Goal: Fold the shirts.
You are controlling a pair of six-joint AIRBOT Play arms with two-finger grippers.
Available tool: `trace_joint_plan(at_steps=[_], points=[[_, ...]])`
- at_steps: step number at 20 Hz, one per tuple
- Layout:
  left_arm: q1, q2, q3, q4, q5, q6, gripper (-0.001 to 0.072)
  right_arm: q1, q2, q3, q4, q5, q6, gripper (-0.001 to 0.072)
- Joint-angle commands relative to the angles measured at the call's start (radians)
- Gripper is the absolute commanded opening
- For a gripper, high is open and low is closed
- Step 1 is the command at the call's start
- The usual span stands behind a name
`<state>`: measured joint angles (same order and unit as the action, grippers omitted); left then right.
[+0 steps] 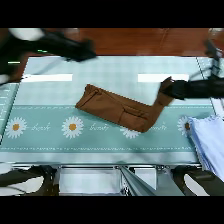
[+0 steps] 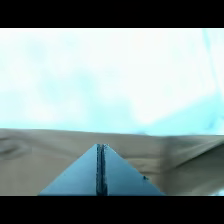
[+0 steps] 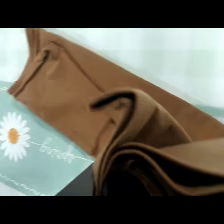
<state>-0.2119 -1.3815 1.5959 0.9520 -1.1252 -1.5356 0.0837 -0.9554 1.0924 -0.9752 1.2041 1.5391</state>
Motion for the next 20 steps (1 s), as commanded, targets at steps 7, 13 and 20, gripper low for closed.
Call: trace_joint_plan(at_steps=[7,13,20], points=[[0.338,0.913,-0.901,-0.108,-0.013,0.083,0.0028,0.422,-0.693,0.541,0.003,-0.094,0.072,0.003],[0.338,1.05,-1.238,-0.197,-0.003,0.066,0.0027,0.494,-0.968,0.761,0.062,-0.054,0.092,0.003],[0.337,0.979,-1.259,-0.197,0.089,0.103,0.0027,0.526,-1.052,0.808,0.188,-0.146,0.055,0.0623]])
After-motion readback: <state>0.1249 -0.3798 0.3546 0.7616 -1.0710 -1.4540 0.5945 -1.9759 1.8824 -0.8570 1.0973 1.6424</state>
